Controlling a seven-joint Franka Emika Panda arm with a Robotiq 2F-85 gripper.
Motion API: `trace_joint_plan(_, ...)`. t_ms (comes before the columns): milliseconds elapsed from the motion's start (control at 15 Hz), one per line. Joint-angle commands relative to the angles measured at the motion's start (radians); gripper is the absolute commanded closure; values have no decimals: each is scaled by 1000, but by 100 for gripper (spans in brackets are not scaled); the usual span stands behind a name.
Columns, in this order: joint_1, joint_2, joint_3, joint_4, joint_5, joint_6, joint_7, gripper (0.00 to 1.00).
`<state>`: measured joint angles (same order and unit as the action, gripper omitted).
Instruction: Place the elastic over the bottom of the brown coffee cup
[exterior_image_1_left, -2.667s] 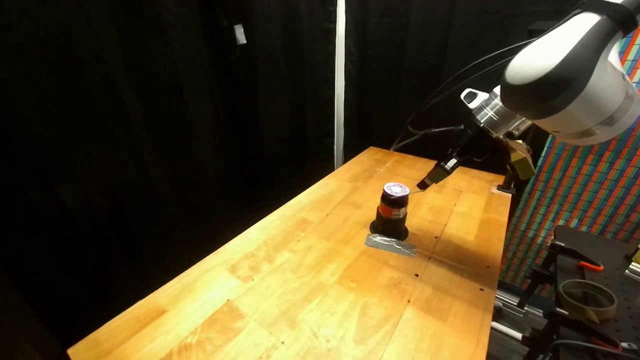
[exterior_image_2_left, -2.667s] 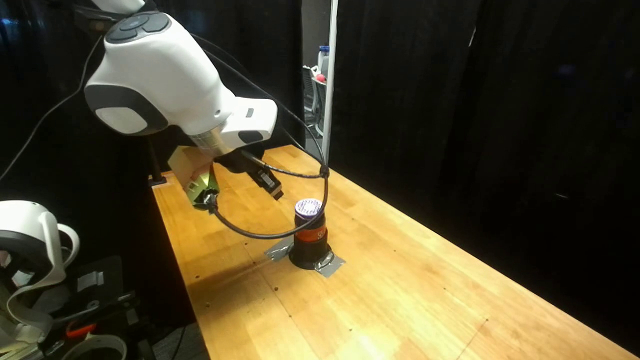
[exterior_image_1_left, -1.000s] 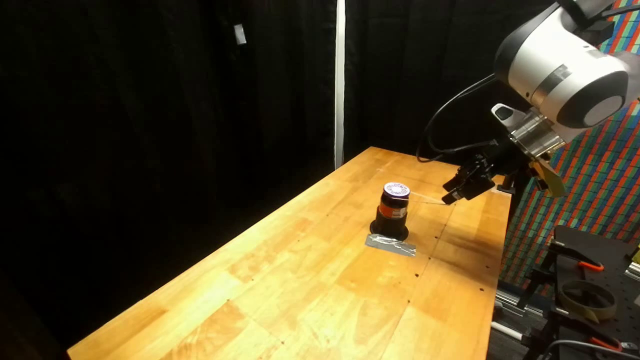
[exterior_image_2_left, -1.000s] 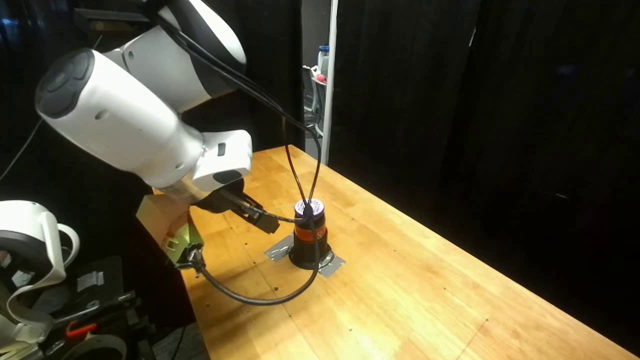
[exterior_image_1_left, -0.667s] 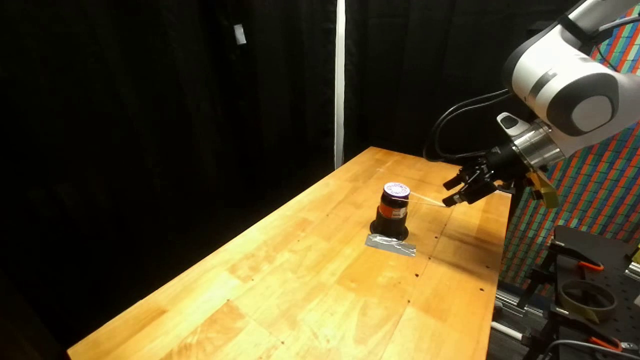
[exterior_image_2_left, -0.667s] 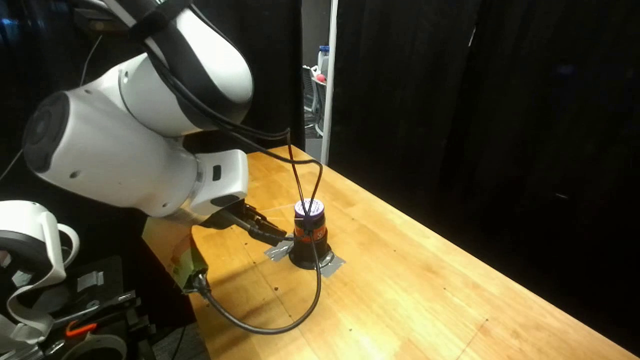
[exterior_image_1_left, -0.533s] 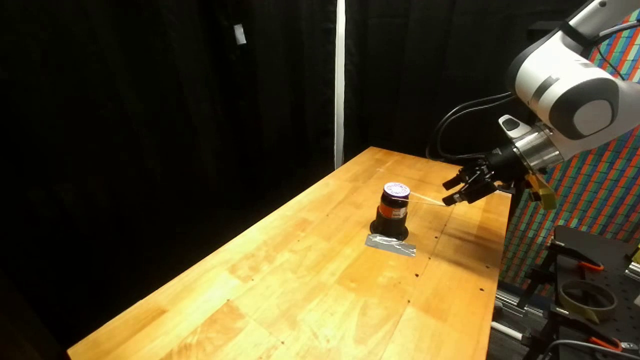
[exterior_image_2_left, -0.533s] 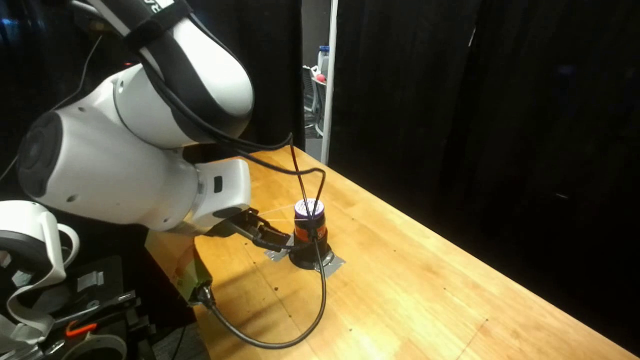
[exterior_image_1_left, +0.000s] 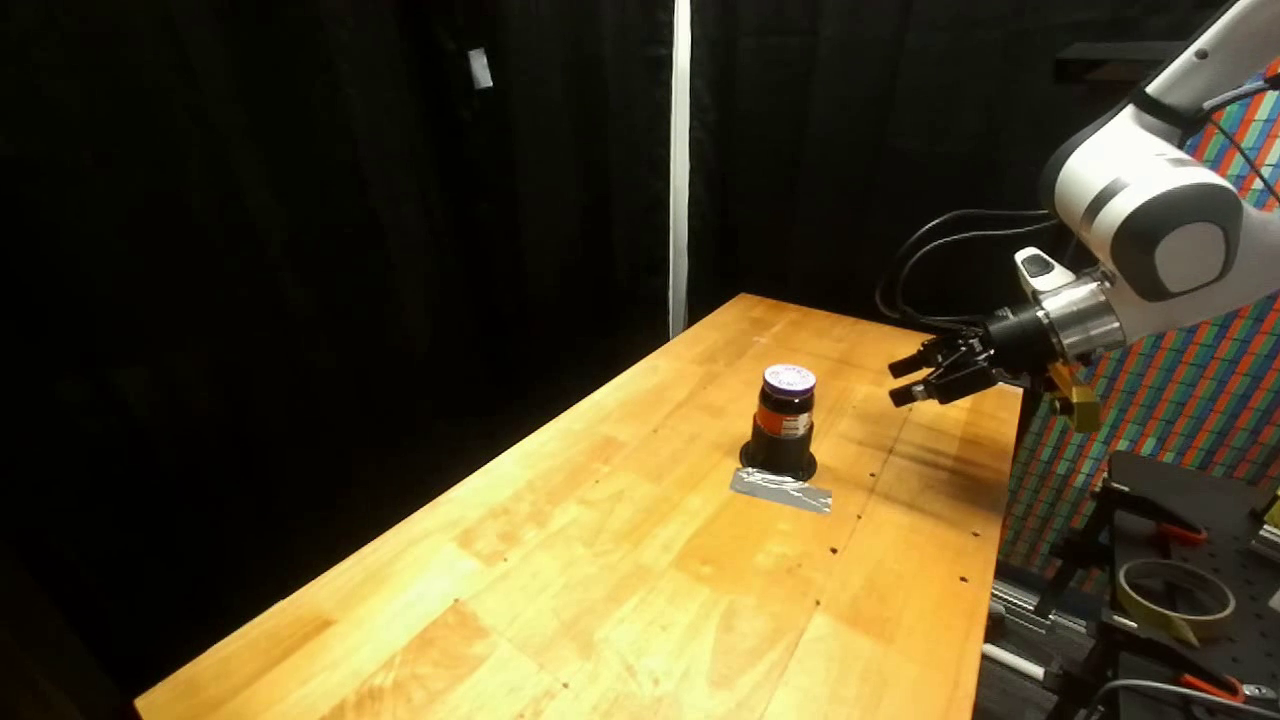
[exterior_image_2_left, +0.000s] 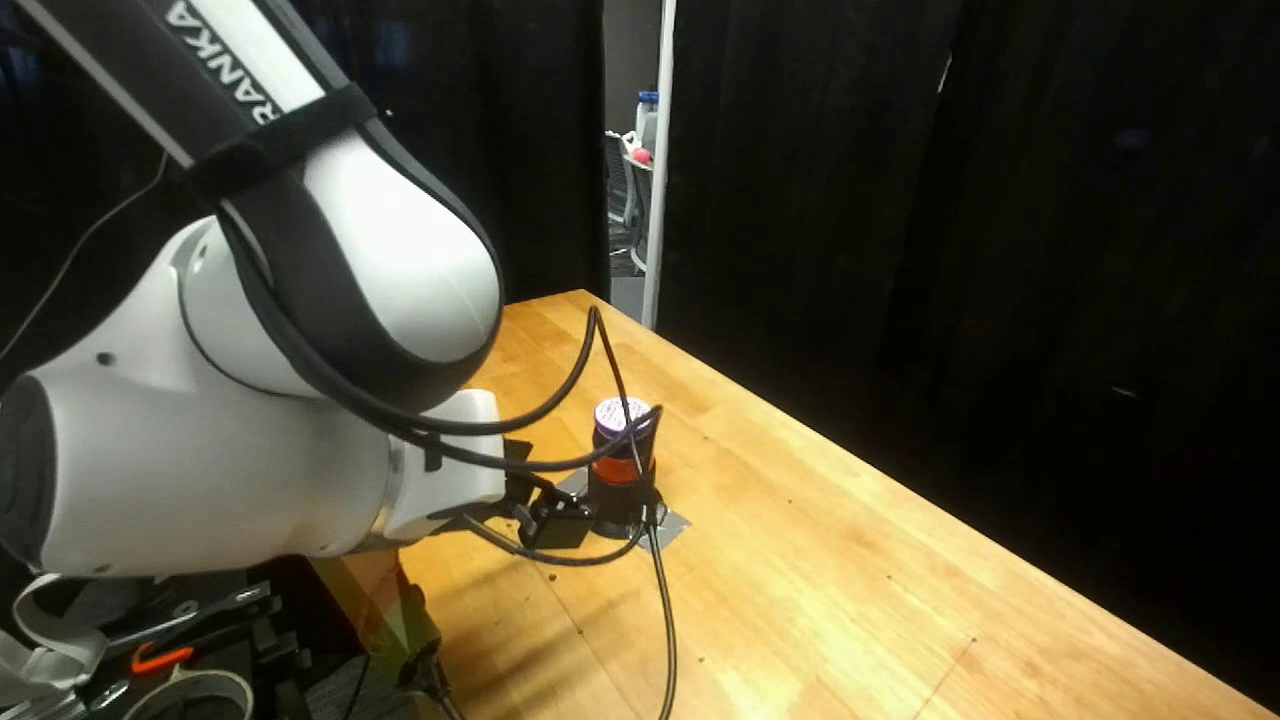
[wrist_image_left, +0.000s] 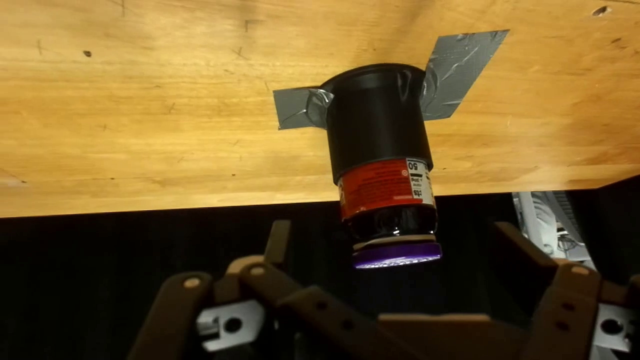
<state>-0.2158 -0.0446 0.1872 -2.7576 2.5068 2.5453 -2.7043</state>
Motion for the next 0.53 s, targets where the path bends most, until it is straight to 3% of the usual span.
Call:
trace_joint_plan(0,85,6,-79,0,29,33,-58,0)
trace_joint_plan(267,173,11,-64,83,13,386,-3,0)
trace_joint_plan(333,126,16,-63,43,-2,266,-3,0)
trace_joint_plan(467,162,16,-61,67,-2,349,3,0)
